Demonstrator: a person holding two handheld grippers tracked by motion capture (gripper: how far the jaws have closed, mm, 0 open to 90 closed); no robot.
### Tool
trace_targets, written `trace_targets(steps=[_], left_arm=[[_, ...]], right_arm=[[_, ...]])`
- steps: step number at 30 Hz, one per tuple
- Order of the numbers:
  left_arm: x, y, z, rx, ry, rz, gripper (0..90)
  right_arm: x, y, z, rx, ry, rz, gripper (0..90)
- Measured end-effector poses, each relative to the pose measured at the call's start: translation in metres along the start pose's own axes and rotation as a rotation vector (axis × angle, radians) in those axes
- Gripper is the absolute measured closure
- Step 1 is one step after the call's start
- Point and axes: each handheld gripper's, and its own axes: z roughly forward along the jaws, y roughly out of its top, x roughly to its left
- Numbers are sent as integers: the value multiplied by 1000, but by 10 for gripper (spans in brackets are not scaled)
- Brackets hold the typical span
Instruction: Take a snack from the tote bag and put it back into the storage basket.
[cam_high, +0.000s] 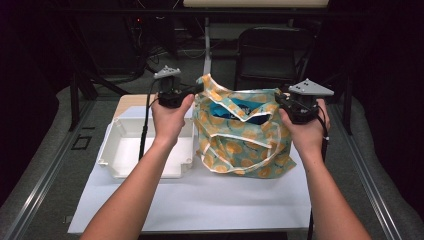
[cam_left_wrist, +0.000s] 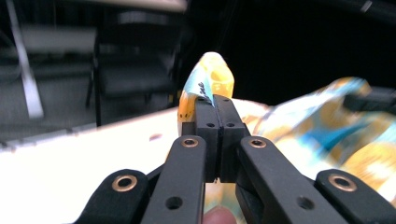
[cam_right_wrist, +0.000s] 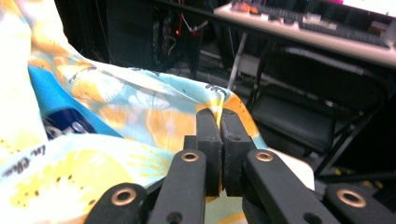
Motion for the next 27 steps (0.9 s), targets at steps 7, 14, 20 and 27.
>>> trace_targets(steps=[7,14,20,27], left_arm=[[-3,-20,16,54,-18,11,900],[-3,-20,17,63,-10,11,900],[-10,-22,18,61,-15,7,900],[-12,-24,16,66,-20,16,900]], right_arm=[[-14,-14,-20,-54,91,81,467],[-13,-26,-59,-137,112,90,306],[26,-42,-58,-129,195,48,205],[58,-47,-36,-70,-17,-104,584]])
